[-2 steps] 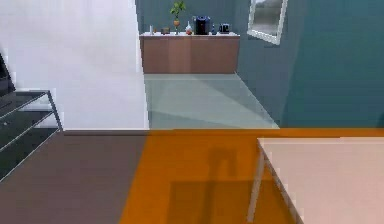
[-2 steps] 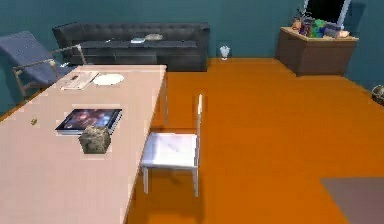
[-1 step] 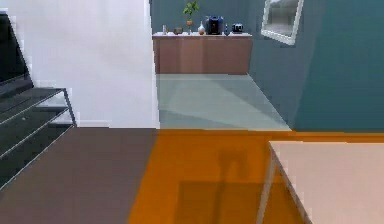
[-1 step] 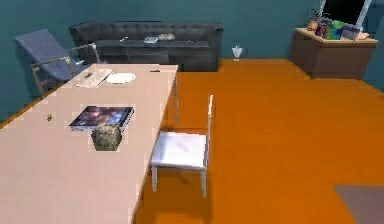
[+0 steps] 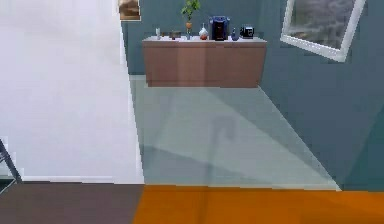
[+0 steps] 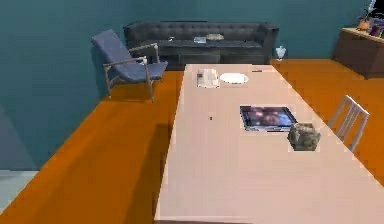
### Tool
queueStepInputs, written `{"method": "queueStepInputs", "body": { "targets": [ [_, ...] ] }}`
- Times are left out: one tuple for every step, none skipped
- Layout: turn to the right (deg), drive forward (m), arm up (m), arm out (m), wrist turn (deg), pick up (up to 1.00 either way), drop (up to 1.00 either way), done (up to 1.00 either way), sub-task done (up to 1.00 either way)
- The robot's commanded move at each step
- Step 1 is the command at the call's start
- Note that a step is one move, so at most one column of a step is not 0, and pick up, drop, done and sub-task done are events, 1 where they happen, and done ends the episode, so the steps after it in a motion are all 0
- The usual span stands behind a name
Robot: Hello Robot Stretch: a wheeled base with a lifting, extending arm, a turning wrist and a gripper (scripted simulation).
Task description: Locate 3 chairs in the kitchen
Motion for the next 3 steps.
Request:
{"method": "queueStepInputs", "body": {
  "targets": [
    [0.0, 0.35, 0.0, 0.0, 0.0, 0.0, 0.0, 0.0, 0.0],
    [12.0, 0.0, 0.0, 0.0, 0.0, 0.0, 0.0, 0.0, 0.0],
    [0.0, 0.85, 0.0, 0.0, 0.0, 0.0, 0.0, 0.0, 0.0]
  ]
}}
